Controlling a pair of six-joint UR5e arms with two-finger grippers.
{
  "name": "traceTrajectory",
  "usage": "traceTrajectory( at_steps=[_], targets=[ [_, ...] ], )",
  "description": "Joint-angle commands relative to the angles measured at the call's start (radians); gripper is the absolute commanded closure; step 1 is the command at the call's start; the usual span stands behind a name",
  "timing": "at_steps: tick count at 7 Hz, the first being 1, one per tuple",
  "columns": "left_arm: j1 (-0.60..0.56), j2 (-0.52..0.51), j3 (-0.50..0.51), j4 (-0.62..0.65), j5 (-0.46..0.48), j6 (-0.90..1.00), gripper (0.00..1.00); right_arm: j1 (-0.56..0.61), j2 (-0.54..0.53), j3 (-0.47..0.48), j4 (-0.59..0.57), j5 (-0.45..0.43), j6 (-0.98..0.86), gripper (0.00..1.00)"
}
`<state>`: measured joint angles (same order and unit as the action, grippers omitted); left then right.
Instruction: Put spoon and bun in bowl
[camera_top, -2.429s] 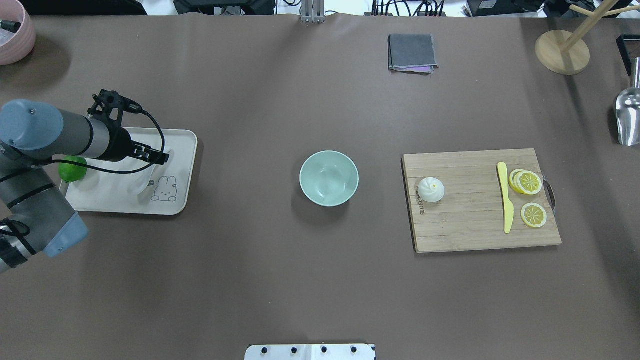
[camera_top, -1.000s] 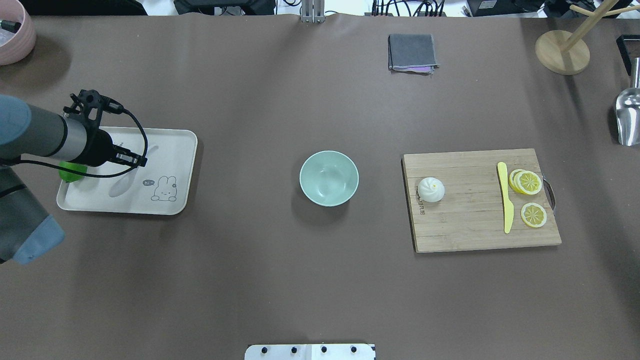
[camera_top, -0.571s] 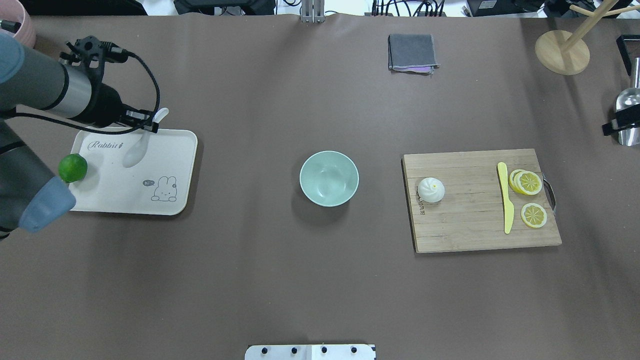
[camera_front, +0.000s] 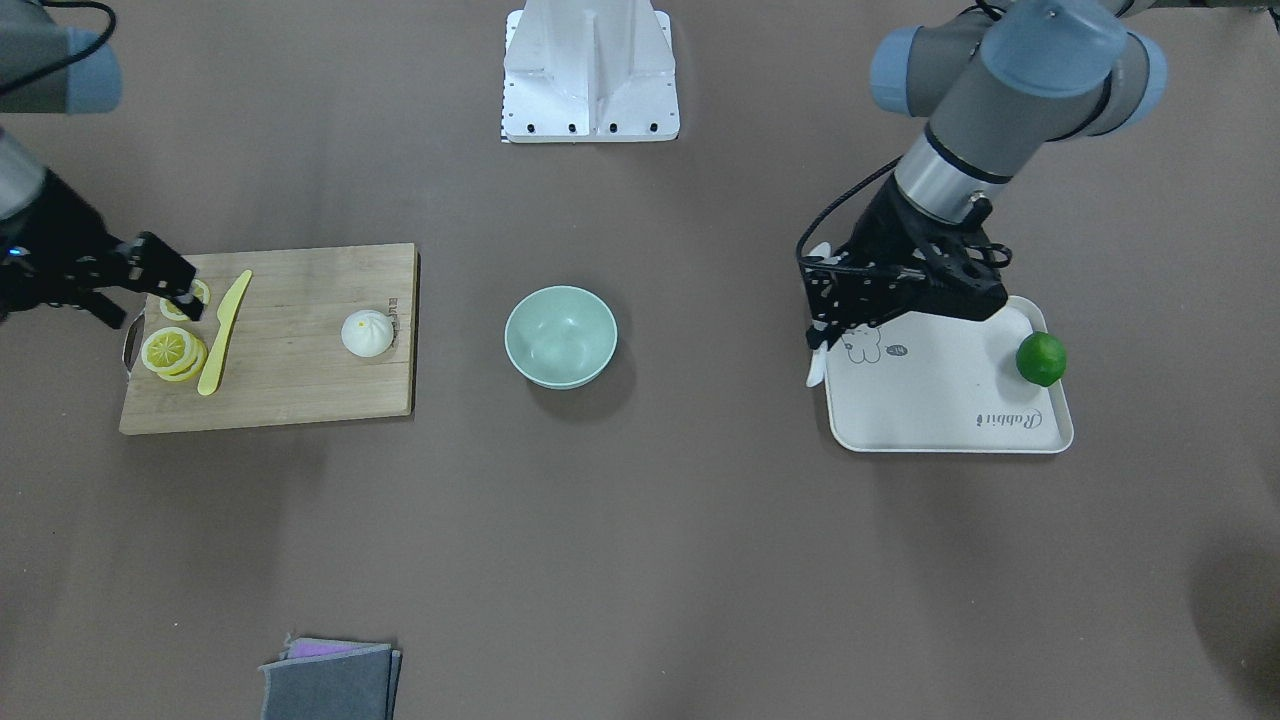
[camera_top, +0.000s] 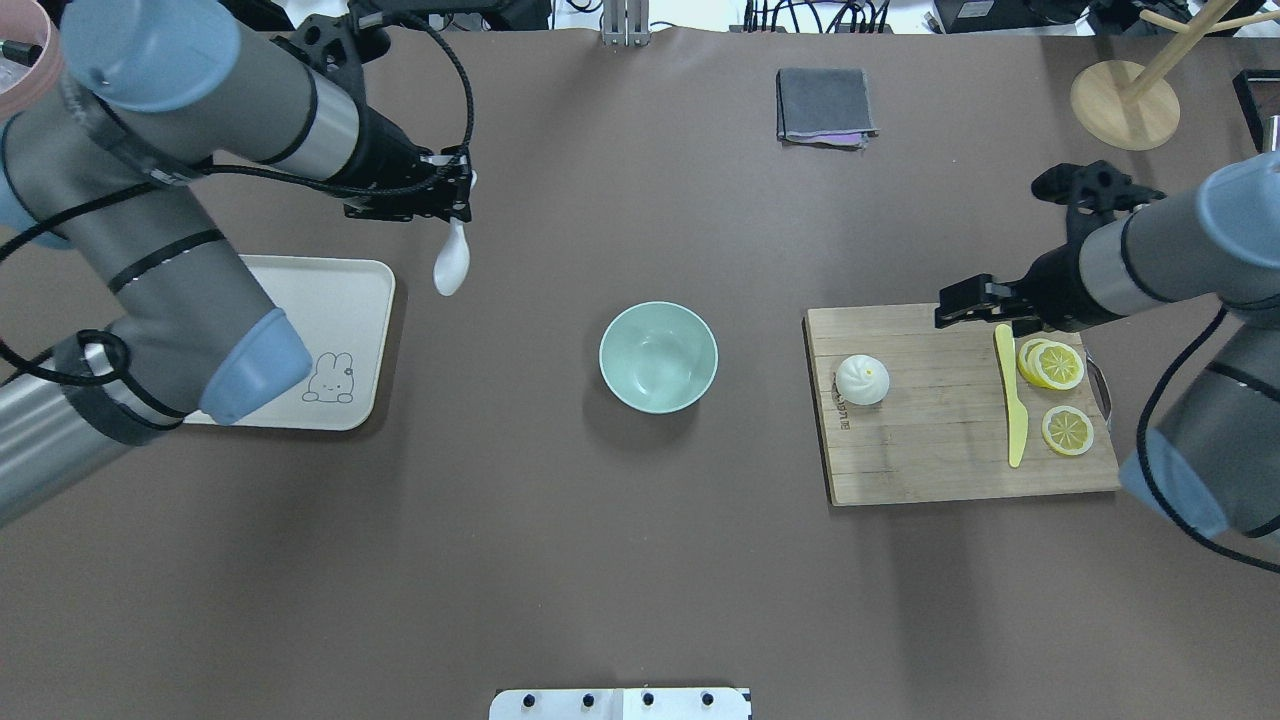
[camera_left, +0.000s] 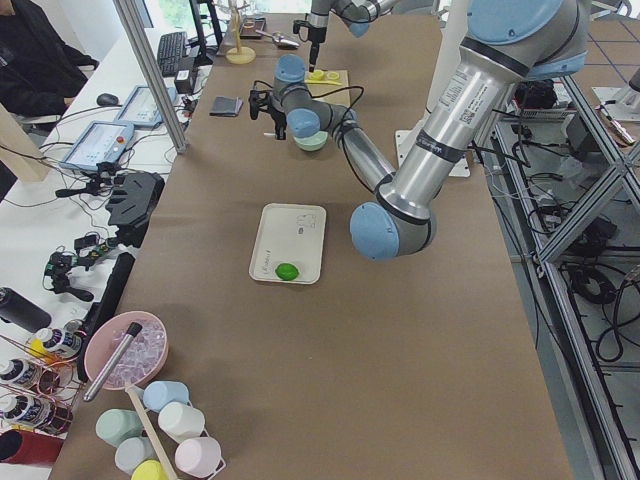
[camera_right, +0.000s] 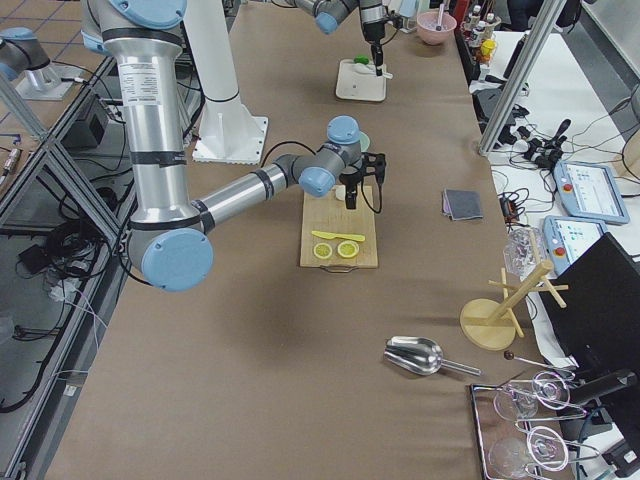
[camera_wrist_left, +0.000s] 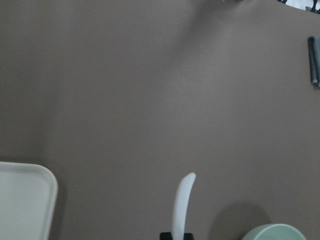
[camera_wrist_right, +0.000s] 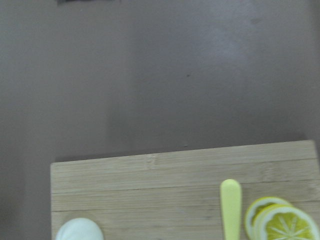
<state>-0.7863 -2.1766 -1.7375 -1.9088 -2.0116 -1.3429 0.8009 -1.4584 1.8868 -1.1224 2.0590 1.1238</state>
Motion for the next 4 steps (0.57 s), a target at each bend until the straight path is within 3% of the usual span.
traceTrajectory(
  at_steps=[1,4],
  targets=[
    [0.106,-0.078,0.071,-0.056,0.198,-0.094,1.0,-0.153,0.062,-0.038,-0.005,-0.139,0.071,0.0],
    [0.14,-0.1,0.079,-0.052,0.203,-0.113,1.0,-0.192,0.114,-0.116,-0.007,-0.152,0.071,0.08]
  ],
)
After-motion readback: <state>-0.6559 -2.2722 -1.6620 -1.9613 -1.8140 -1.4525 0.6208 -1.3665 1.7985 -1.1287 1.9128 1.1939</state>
